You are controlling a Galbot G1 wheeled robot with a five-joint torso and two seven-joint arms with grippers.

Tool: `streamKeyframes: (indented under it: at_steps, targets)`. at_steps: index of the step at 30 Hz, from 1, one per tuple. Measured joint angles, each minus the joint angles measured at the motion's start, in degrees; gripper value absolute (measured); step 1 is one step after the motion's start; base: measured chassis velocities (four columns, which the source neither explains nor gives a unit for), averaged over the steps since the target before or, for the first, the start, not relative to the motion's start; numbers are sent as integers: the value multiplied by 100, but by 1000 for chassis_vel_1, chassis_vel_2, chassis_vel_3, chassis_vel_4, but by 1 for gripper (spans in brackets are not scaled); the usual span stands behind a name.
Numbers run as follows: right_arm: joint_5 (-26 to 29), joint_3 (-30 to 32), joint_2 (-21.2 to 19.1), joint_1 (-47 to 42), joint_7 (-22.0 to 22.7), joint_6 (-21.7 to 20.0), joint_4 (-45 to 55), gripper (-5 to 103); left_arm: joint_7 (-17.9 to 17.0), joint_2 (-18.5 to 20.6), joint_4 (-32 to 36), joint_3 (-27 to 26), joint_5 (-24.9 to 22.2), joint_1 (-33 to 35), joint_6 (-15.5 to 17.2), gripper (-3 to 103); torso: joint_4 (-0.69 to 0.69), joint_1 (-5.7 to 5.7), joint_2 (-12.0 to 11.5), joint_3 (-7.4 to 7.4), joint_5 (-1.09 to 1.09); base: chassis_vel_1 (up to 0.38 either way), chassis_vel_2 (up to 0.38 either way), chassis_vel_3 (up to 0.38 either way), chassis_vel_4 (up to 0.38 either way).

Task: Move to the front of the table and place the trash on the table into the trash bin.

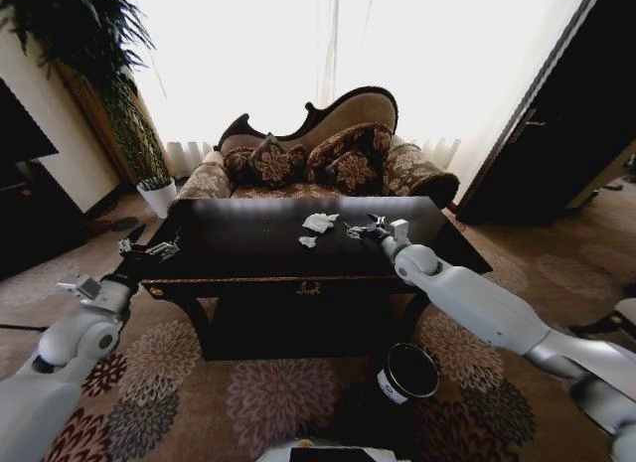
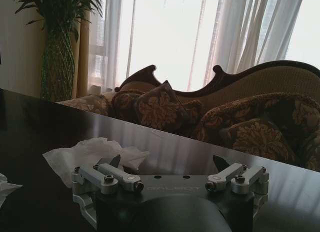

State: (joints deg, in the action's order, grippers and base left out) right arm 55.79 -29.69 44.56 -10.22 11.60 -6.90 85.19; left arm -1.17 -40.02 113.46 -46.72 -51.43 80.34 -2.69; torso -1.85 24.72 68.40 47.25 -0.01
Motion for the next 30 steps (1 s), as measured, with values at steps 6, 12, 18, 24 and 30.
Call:
streamKeyframes:
  at_steps: [6, 12, 18, 24, 30]
  targets:
    - [9, -505, 236, 364, -25, 7, -174, 100, 0, 0, 0, 0, 0, 0, 0, 100, 0, 0, 0, 0, 0, 0, 0, 0, 0]
    - [6, -764, 422, 555, -67, 20, -377, 100, 0, 0, 0, 0, 0, 0, 0, 100, 0, 0, 0, 0, 0, 0, 0, 0, 0]
    - [28, -1033, 600, 764, -168, 65, -687, 100, 0, 0, 0, 0, 0, 0, 0, 100, 0, 0, 0, 0, 1, 0, 0, 0, 0]
    - [70, -1353, 763, 976, -266, 123, -1055, 100, 0, 0, 0, 0, 0, 0, 0, 100, 0, -1, 1, 0, 0, 0, 0, 0, 0]
    - [107, -1558, 879, 1101, -337, 158, -1283, 103, 0, 0, 0, 0, 0, 0, 0, 100, 0, -1, 1, 0, 1, 0, 0, 0, 0]
